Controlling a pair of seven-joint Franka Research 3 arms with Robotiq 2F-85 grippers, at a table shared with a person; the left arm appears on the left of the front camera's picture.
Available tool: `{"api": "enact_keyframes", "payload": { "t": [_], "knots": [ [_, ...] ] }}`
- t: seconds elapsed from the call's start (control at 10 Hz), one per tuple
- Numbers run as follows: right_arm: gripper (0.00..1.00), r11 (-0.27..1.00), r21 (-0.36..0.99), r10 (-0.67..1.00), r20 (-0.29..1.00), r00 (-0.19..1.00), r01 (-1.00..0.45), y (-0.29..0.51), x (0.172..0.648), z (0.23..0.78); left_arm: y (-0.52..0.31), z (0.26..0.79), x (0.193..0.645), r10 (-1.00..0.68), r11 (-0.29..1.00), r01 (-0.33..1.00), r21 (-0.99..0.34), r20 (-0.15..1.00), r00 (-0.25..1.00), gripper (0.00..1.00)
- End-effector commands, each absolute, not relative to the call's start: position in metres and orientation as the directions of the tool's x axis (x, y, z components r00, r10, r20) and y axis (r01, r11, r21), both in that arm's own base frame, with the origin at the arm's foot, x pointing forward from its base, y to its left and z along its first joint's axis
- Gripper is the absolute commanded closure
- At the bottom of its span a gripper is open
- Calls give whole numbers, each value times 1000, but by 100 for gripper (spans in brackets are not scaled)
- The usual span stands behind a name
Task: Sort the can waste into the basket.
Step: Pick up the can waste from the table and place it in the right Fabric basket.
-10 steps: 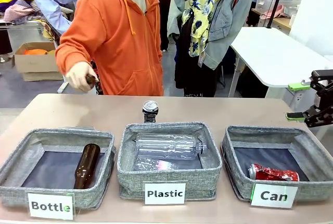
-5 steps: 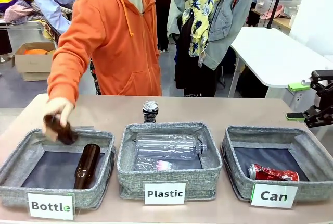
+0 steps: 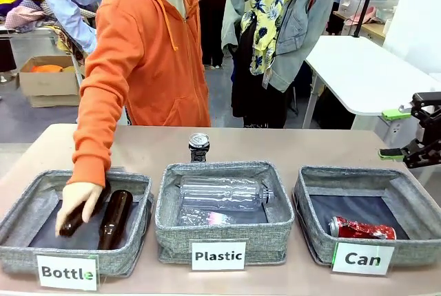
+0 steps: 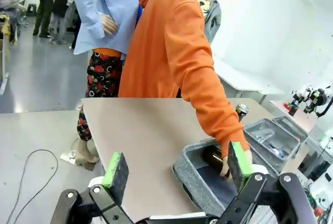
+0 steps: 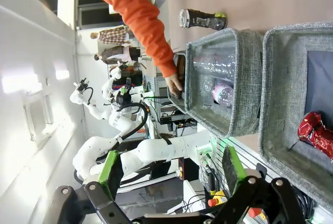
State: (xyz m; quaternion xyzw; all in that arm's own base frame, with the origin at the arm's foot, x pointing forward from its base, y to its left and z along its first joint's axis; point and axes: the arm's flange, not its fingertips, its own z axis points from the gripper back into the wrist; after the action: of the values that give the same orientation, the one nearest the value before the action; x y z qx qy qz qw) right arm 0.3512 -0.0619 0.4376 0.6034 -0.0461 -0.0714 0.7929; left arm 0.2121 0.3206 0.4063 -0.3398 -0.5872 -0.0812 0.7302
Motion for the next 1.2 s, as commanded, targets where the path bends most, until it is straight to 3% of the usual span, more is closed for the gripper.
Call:
{"api": "enact_keyframes", "payload": {
  "t": [0.0,0.6,0.8,1.1],
  "knots": [
    [0,267,963,-154,6,988,36,-65,351,439,321,401,238,294,731,540,-417,906,303,0],
    [0,267,963,-154,6,988,36,-65,351,439,273,414,303,204,766,487,-419,877,435,0],
    [0,267,963,-154,6,988,36,-65,351,439,202,423,358,29,828,471,-304,862,505,0],
    [0,267,963,-154,6,988,36,-65,351,439,89,425,453,-302,726,673,-141,813,497,0]
  ]
}}
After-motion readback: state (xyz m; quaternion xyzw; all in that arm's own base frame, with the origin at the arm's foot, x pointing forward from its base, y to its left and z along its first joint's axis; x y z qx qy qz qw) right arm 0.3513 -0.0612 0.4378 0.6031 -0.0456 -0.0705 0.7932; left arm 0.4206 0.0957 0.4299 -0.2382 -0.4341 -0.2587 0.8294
